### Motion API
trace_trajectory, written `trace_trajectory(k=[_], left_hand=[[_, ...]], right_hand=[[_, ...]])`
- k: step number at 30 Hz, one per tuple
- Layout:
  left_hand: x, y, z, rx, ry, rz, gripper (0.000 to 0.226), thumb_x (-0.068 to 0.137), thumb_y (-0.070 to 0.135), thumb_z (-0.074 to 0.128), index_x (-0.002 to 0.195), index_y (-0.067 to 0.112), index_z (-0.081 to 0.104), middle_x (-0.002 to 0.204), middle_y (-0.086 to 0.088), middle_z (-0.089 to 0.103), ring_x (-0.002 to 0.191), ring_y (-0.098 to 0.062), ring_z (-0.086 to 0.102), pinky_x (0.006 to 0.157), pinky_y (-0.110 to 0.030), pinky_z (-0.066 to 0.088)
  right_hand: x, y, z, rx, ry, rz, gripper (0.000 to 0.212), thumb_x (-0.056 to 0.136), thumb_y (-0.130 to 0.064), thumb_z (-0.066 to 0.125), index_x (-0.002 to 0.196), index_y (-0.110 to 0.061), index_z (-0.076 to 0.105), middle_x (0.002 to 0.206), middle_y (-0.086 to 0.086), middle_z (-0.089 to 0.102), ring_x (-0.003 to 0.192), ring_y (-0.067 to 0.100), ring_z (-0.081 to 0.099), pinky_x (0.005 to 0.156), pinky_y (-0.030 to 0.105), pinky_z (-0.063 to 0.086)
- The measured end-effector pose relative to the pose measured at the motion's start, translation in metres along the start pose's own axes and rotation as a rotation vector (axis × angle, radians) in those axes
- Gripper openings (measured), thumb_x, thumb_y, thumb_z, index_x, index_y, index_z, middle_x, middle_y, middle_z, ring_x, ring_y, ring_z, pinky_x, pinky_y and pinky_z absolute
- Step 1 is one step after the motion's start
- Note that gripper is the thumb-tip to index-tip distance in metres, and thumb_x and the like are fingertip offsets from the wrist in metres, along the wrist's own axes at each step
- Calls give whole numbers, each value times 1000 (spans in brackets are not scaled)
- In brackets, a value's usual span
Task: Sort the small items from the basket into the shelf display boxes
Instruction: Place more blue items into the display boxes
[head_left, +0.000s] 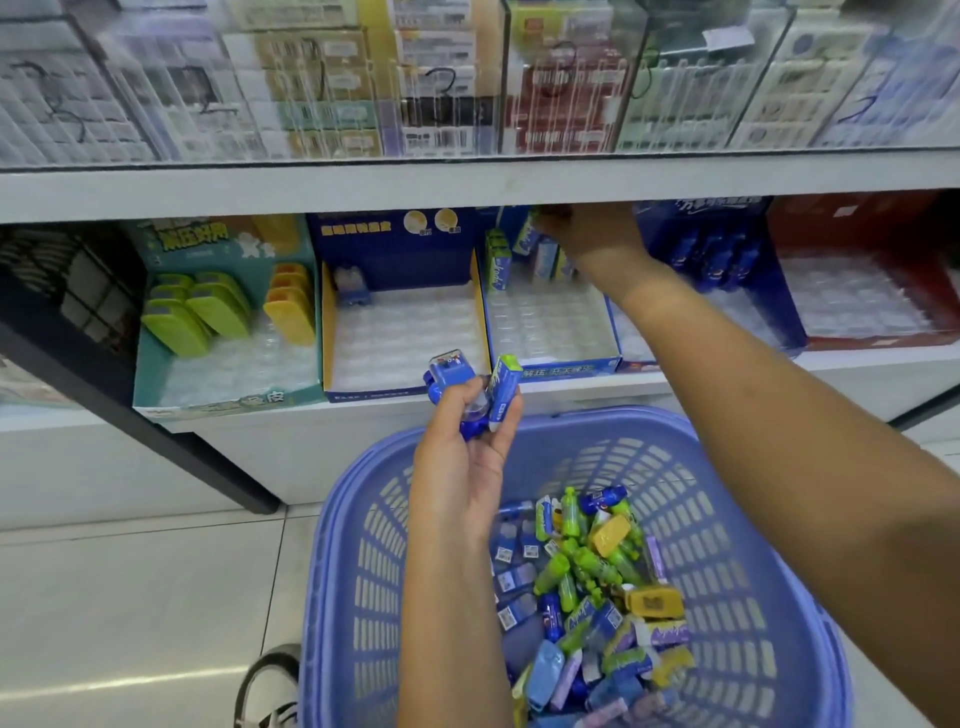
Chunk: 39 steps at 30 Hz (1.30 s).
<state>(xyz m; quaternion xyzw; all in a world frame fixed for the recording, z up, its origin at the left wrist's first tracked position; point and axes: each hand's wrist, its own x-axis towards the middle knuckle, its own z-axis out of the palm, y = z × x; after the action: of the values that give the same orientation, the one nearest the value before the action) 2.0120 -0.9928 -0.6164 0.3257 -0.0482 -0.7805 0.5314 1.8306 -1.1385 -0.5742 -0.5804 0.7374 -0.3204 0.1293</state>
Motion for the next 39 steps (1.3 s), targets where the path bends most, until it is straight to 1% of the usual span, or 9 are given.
trace_trajectory(k=[5,10,17,23,25,28,32,35,39], left_hand=[[2,3,0,10,14,23,5,87,5,59,87,4,64,79,-7,71,82,-20,71,63,-26,58],[3,3,1,17,17,27,7,87,5,59,83,4,64,75,-5,70,79,-18,71,63,-25,58],[1,7,2,28,-2,46,8,87,5,59,80,5,62,72,-3,67,79,-18,72,65,-27,58],[-2,7,4,26,14,57,6,88,4,60,82,4,64,75,-5,69,82,-20,72,65,-28,58],[0,6,4,28,49,99,10,87,3,60,77,4,64,79,-7,67,86,-23,71,68,-29,58],[2,2,3,84,71,222,9,88,4,59,80,4,63,82,-5,65,95,-24,68,78,-31,58],[0,-4,6,201,29,321,6,90,4,56,94,3,61,91,-7,68,95,-20,67,86,-31,56],[-3,-7,9,246,2,321,6,90,4,56,86,7,60,78,-1,66,87,-15,66,90,-29,54],[-2,-4,4,249,46,288,2,89,4,59,90,2,61,73,-2,63,83,-17,66,83,-27,57]], right_hand=[[12,4,4,-115,-188,-135,19,94,-21,52,106,-10,62,111,13,63,100,27,57,77,27,40],[26,0,-1,-102,-314,-145,9,89,-28,54,80,-28,54,89,4,57,87,26,57,77,38,53],[27,4,6,-131,-295,-150,20,88,-18,61,106,-15,67,113,8,65,106,27,58,91,35,48],[6,-8,5,-256,-178,-148,36,91,-20,57,127,-13,56,127,13,58,117,28,53,92,30,40],[-22,-14,-1,-127,-93,-160,27,88,-16,60,114,-10,64,107,11,67,100,20,62,79,22,44],[-76,-23,-14,469,-309,13,15,84,-22,69,89,-8,67,70,4,67,55,8,62,53,18,49],[-124,-24,-14,601,-548,144,14,81,-16,71,88,-5,66,68,6,68,52,8,62,54,17,52],[-126,-22,-14,669,-441,146,7,80,-4,70,86,-4,67,65,3,68,54,6,64,57,14,52],[-86,-8,-29,412,23,58,17,80,-11,72,95,-3,69,75,2,64,65,6,59,63,12,46]])
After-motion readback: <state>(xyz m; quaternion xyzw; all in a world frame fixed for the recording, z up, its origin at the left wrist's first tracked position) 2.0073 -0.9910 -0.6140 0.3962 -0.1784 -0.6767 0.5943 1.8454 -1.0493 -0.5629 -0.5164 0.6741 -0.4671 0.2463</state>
